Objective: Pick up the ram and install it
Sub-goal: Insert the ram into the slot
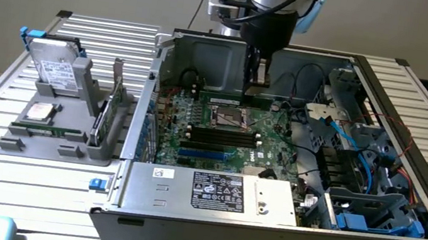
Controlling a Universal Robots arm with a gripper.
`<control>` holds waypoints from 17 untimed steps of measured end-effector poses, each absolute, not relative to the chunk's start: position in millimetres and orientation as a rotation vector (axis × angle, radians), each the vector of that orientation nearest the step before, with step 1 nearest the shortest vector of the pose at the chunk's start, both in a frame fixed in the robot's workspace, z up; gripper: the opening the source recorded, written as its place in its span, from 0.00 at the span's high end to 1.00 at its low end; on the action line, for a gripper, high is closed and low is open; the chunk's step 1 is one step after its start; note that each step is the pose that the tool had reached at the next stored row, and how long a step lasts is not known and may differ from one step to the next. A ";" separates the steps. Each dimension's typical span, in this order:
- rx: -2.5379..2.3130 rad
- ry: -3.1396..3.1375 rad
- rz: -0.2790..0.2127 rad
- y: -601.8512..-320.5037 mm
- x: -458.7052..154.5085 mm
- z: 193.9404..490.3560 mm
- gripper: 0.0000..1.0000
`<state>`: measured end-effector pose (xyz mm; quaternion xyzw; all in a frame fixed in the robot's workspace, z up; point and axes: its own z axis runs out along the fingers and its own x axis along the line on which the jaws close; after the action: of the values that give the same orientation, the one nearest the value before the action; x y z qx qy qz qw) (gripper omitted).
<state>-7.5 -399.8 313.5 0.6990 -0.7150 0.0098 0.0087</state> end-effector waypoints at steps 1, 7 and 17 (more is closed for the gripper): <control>2.184 -2.234 0.031 -399.8 -7.4 313.0 0.87; 2.184 -2.234 0.032 -399.8 -7.5 312.6 0.87; 2.171 -2.220 0.060 -399.8 -10.3 303.7 0.87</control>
<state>-10.3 -399.8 303.7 0.6989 -0.7147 0.0194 0.0180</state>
